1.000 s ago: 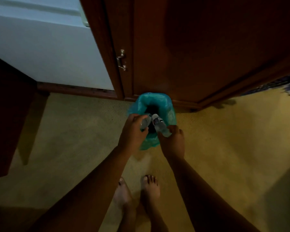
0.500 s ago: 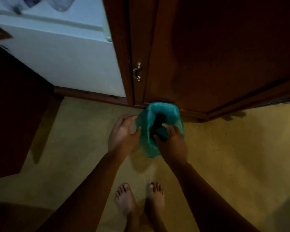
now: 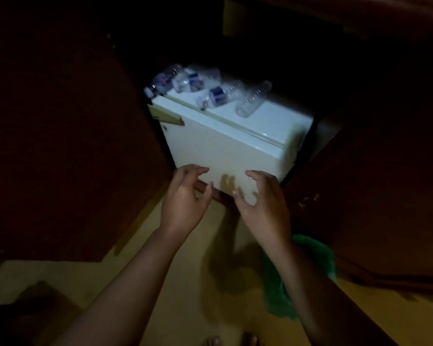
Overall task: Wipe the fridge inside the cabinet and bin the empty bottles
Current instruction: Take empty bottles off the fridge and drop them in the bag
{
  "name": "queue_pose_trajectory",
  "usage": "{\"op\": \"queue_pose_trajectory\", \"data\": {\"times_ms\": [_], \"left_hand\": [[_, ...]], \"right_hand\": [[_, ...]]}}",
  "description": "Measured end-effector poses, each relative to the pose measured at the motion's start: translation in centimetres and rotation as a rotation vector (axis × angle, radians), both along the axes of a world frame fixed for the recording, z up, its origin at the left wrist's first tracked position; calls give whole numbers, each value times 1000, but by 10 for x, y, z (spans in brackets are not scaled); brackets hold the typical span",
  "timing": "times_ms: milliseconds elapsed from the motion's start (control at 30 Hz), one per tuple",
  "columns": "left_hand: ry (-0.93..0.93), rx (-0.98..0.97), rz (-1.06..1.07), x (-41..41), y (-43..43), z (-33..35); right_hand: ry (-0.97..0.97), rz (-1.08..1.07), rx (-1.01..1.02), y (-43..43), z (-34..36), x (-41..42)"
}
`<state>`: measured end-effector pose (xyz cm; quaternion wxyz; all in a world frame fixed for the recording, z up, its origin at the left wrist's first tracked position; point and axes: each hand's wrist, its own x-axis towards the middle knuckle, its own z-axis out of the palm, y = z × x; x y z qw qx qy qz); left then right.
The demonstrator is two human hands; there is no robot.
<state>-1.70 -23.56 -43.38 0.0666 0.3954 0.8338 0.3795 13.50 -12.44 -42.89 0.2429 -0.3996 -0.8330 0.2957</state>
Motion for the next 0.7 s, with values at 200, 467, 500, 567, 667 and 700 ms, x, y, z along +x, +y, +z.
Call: {"op": "queue_pose_trajectory", "data": {"times_ms": [200,467,500,567,667,700], "left_hand": [[65,37,81,-64,33,18],[138,-14,54,-119,149,4],[155,-36,51,-126,163,-2],[211,-80,68,-139,187,-13],[298,-109,69,-153,207,-21],[336,-117,70,-157,212,-23]], "right_hand": [[66,16,56,38,19,-73],[26,-184,215,141,5,-145],[-13,-216,207,152,4,-155],[-97,-250,182,168,3,-172],[-200,-231,176,184,-4,-190],[-222,-224,188,188,-7,-195]]}}
